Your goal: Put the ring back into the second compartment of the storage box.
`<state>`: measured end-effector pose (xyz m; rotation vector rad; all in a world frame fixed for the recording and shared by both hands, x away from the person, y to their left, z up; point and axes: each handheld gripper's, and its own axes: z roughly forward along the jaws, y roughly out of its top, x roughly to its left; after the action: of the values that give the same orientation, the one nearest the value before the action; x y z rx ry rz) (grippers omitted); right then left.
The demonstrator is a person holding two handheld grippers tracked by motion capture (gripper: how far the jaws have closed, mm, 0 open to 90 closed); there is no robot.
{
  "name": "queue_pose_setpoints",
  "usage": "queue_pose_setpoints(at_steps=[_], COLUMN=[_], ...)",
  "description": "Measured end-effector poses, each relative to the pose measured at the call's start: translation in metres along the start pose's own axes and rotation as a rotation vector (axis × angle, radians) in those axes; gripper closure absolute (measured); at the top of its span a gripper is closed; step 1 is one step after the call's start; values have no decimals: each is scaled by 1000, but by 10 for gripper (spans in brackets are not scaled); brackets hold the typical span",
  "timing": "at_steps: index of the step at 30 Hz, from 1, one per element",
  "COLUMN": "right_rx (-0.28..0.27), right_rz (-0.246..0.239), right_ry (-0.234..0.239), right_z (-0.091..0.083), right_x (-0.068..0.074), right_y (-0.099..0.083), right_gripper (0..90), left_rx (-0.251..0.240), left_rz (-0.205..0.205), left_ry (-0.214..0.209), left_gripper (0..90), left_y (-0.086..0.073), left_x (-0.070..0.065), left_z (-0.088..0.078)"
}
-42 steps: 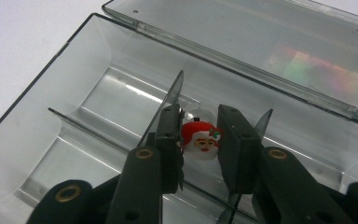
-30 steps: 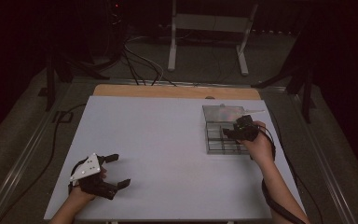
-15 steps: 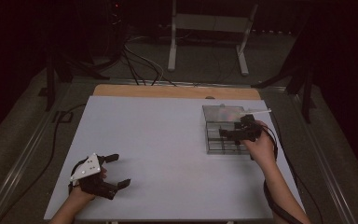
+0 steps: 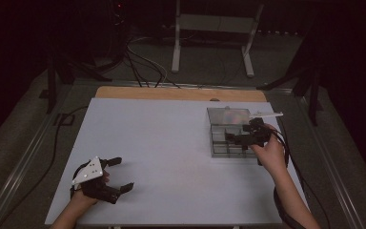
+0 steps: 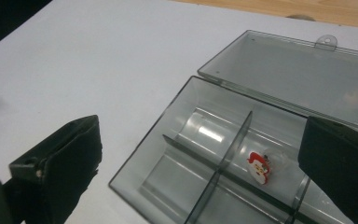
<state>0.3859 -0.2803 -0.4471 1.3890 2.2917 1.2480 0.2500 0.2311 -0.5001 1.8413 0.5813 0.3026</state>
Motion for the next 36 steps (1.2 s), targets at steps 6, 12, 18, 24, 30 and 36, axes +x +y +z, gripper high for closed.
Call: queue_pose_setpoints(at_steps=[6, 12, 18, 24, 30, 36], right_rx=[-25, -60, -81, -68, -42, -28], right_rz=[-7, -29, -59, -74, -66, -74], right_ry=[9, 12, 33, 58, 93, 104], right_z=[-11, -23, -31, -32, -31, -31], right_x=[6, 14, 26, 37, 42, 46], right_y=[-1, -4, -12, -28, -48, -66], right_gripper=[0, 0, 0, 0, 0, 0], left_rx=[-2, -3, -3, -5, -3, -3], left_rz=[0, -1, -3, -2, -2, -2], left_ry=[1, 2, 3, 3, 3, 2], left_gripper=[10, 10, 9, 10, 10, 10], left_y=[0, 0, 0, 0, 0, 0], left_x=[0, 0, 0, 0, -1, -1], left_z=[0, 0, -1, -1, -1, -1])
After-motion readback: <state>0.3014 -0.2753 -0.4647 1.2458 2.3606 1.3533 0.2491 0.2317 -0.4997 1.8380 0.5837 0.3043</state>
